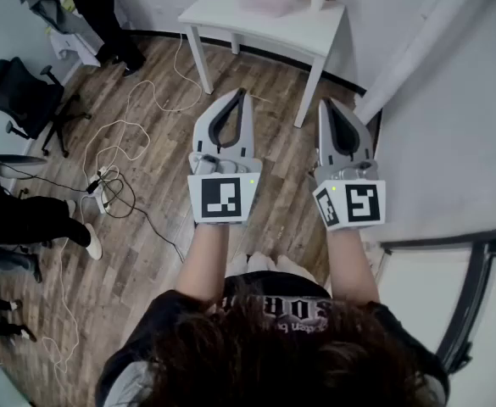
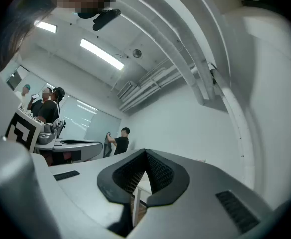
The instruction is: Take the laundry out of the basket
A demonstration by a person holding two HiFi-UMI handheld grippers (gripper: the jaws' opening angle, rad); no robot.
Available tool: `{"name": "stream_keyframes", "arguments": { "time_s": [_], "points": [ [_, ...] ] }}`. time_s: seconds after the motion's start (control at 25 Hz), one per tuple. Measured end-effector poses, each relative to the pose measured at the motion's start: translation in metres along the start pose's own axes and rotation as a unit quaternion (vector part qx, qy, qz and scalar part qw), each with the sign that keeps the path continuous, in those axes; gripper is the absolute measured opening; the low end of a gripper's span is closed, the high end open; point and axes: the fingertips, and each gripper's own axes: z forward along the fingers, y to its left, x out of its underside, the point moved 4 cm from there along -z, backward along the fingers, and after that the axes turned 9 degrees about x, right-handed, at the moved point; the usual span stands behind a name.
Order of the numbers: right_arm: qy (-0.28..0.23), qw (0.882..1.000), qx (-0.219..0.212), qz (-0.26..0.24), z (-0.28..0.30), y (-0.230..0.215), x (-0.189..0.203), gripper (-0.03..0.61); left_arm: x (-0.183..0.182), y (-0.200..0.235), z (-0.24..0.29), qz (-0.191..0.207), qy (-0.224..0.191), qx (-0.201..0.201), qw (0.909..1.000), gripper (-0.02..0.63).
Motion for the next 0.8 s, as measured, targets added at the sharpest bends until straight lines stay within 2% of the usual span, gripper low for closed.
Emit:
{"name": "stream_keyframes", "arguments": {
  "time_s": [0.4,0.8],
  "points": [
    [-0.004,1.0,0.0,-0.008,0.004,0.009,0.003,0.028,0.005,0.006,-0.001,0.0,0.0,0.006,1.0,-0.003],
    [0.0,1.0,-0.016,0.008,0.015,0.024,0.014,0.029,0.017,0.019,0.0,-0.01,0.006,0.025,0.9996,-0.003]
  ]
}}
